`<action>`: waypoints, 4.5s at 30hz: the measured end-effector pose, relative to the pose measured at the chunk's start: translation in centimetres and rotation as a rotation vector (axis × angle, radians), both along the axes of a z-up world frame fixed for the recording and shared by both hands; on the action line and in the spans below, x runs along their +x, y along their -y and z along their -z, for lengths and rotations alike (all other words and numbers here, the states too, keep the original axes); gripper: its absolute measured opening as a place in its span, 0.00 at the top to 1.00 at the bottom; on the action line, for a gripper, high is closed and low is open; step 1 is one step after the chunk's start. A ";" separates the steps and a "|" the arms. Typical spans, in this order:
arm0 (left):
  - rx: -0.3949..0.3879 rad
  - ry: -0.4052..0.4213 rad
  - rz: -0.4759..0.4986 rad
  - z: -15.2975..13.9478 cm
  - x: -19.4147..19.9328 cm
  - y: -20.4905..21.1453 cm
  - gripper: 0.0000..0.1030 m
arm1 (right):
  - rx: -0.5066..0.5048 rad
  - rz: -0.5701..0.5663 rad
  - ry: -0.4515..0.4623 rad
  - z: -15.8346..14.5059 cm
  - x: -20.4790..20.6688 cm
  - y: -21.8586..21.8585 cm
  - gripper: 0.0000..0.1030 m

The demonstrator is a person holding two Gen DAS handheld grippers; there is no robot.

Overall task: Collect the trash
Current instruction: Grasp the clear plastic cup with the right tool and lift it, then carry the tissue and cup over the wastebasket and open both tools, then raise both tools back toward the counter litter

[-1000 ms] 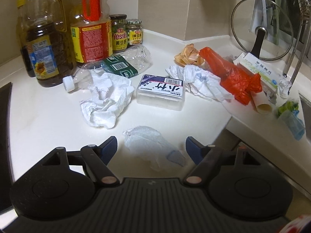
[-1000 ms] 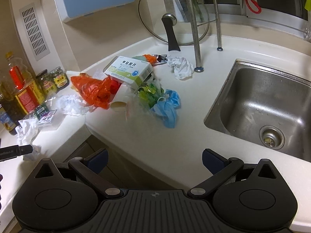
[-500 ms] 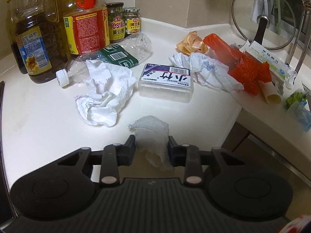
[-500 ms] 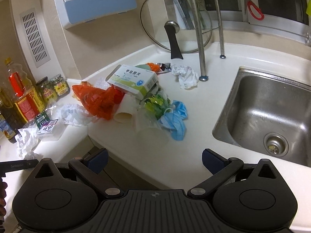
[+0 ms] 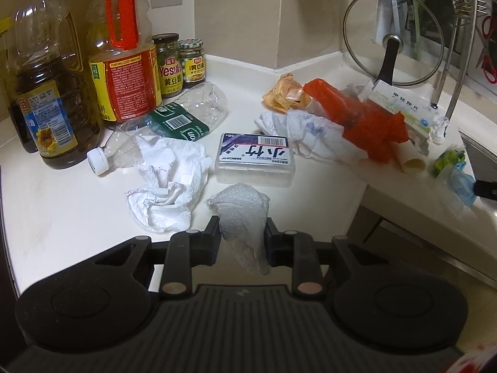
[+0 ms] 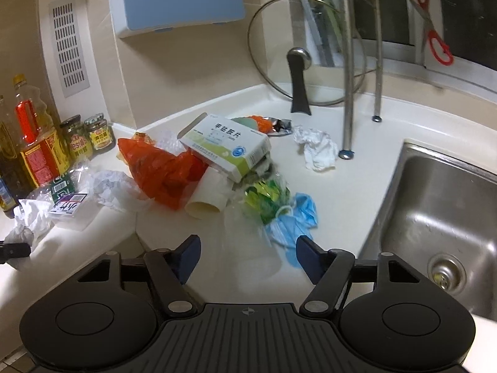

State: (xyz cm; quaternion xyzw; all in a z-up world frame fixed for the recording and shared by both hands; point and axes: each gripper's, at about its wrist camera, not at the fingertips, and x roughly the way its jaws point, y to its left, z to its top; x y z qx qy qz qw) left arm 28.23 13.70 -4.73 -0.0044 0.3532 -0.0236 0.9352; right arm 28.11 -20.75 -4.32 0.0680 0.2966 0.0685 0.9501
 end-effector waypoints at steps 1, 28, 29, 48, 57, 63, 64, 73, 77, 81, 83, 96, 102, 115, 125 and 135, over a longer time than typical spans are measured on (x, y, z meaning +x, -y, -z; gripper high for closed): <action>-0.002 0.001 0.002 0.0 -0.2 0.1 0.76 | -0.012 -0.008 -0.005 0.2 0.4 -0.2 0.33; -0.010 -0.031 -0.136 0.5 -9.3 9.6 0.75 | 0.015 -0.289 0.023 1.2 0.1 3.0 0.49; -0.013 -0.034 -0.140 0.6 -9.7 9.9 0.75 | 0.023 -0.300 0.028 1.0 -0.3 3.2 0.49; -0.037 -0.158 -0.113 5.3 -13.8 12.7 0.75 | 0.097 -0.565 -0.076 2.1 -8.0 0.3 0.49; -0.069 -0.255 -0.056 10.8 -13.0 11.7 0.75 | 0.039 -0.571 -0.237 8.8 -8.4 -2.9 0.49; -0.074 -0.295 -0.009 14.3 -12.0 11.2 0.75 | 0.009 -0.529 -0.317 13.9 -7.3 -4.0 0.49; -0.076 -0.301 -0.002 14.9 -11.8 11.1 0.75 | 0.009 -0.524 -0.325 14.6 -7.1 -4.0 0.49; -0.087 -0.359 0.033 21.0 -9.7 10.3 0.75 | -0.008 -0.500 -0.371 20.6 -5.8 -5.4 0.49; -0.067 -0.394 0.039 23.7 -9.0 10.2 0.73 | -0.001 -0.477 -0.388 22.0 -4.8 -6.1 0.49; -0.057 -0.414 0.046 25.7 -8.4 10.1 0.70 | -0.007 -0.458 -0.400 22.7 -4.2 -6.3 0.49; -0.055 -0.412 0.048 26.2 -8.3 10.2 0.67 | -0.008 -0.452 -0.406 22.8 -4.1 -6.3 0.49; -0.064 -0.370 0.074 24.9 -9.7 10.3 0.46 | -0.004 -0.438 -0.416 23.0 -4.0 -6.1 0.49; -0.070 -0.360 0.063 24.6 -10.4 9.9 0.46 | -0.004 -0.434 -0.420 23.4 -3.8 -6.4 0.49; -0.070 -0.359 0.024 23.3 -11.8 9.3 0.46 | 0.041 -0.467 -0.437 22.7 -4.0 -6.4 0.40; -0.095 -0.350 -0.020 20.5 -14.1 9.6 0.46 | 0.040 -0.481 -0.444 20.0 -6.1 -4.9 0.36; -0.107 -0.323 -0.076 16.2 -16.3 9.9 0.46 | 0.067 -0.518 -0.412 15.7 -7.5 -3.9 0.36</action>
